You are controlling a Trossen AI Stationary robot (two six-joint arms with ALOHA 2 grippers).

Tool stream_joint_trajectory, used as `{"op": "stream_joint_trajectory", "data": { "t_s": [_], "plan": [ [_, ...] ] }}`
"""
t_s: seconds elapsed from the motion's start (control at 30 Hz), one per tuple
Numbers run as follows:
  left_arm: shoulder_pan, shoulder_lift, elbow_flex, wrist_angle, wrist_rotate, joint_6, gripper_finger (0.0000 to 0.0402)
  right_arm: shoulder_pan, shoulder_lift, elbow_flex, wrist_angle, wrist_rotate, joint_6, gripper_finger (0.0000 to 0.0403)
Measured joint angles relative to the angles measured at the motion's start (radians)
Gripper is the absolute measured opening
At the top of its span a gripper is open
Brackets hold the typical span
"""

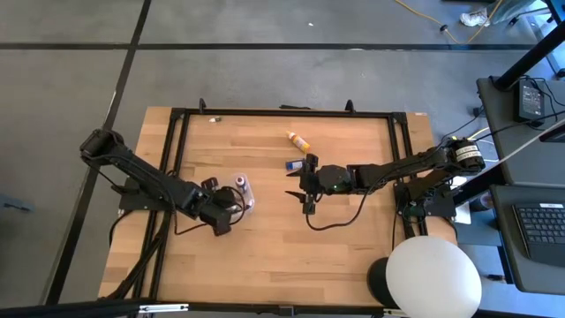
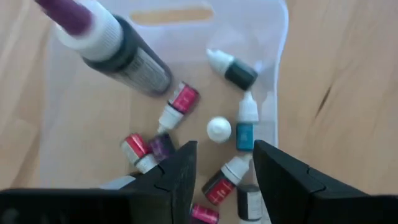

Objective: Pick & Place food coloring
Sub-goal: Put the large blue food coloring bottle into the transparent bin

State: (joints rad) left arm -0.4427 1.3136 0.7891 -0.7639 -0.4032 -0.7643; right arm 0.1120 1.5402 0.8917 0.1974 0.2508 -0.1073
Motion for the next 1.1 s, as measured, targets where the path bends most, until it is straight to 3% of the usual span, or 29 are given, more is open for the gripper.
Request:
{"op": "stream_joint_trajectory", "data": {
  "t_s": [0.43, 0.6, 0.77, 1.1],
  "plan": [
    [0.059, -0.247, 0.000, 0.004, -0.345, -0.025, 0.0154, 0.000, 0.000, 0.000, -0.006, 0.047, -0.005, 0.0247],
    [0.212, -0.313, 0.000, 0.004, -0.308, 0.069, 0.0153, 0.000, 0.000, 0.000, -0.039, 0.118, -0.006, 0.0247],
    [0.336, -0.320, 0.000, 0.007, -0.264, 0.177, 0.0150, 0.000, -0.010, -0.001, -0.155, 0.122, 0.022, 0.0247],
    [0.408, -0.297, 0.000, 0.044, -0.283, 0.203, 0.0153, -0.050, -0.003, -0.001, -0.370, 0.125, 0.042, 0.0247]
  ]
}}
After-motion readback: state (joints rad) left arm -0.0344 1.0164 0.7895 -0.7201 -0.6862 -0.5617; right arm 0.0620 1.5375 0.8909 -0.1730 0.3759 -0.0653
